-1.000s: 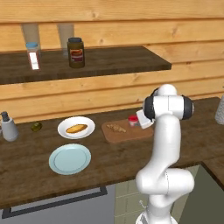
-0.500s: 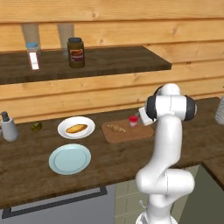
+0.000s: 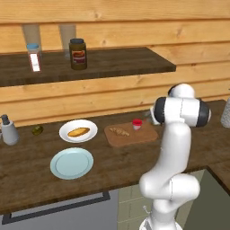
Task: From the different types of pastries on the counter, select a croissant and place it on the cutting board. Then retrieve a jar of jam from the cabinet and place it alongside the croissant on the cutting board.
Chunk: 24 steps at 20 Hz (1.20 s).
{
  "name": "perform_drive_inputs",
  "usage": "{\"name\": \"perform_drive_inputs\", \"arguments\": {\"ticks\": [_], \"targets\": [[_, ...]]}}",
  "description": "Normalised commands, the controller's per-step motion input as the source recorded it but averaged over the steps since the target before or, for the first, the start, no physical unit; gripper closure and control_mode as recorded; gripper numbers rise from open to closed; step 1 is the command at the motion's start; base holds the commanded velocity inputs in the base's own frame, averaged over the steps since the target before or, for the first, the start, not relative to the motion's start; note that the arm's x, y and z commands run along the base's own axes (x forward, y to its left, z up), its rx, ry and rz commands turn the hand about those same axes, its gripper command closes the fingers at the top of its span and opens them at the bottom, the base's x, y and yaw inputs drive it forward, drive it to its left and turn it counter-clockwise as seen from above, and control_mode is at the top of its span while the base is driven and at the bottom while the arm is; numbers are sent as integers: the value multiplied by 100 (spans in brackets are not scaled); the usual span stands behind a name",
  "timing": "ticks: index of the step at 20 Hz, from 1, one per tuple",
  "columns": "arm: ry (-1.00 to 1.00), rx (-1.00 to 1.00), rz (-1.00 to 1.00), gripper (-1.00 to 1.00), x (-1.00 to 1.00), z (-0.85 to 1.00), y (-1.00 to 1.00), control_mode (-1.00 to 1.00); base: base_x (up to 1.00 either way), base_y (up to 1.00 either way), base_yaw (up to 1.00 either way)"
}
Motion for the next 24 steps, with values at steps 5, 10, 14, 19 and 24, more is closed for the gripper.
{"name": "perform_drive_inputs", "arguments": {"ticks": [5, 10, 14, 19, 24], "targets": [[0, 0, -6, -100, -62, 65, 0, -100, 0, 0, 0], [1, 0, -15, -100, -78, 42, 1, -100, 0, 0, 0], [12, -5, -22, -100, -91, 35, 5, -100, 0, 0, 0], [28, -10, -21, -100, -71, 50, 15, -100, 0, 0, 0], [29, -11, -22, -100, -84, 32, 9, -100, 0, 0, 0]]}}
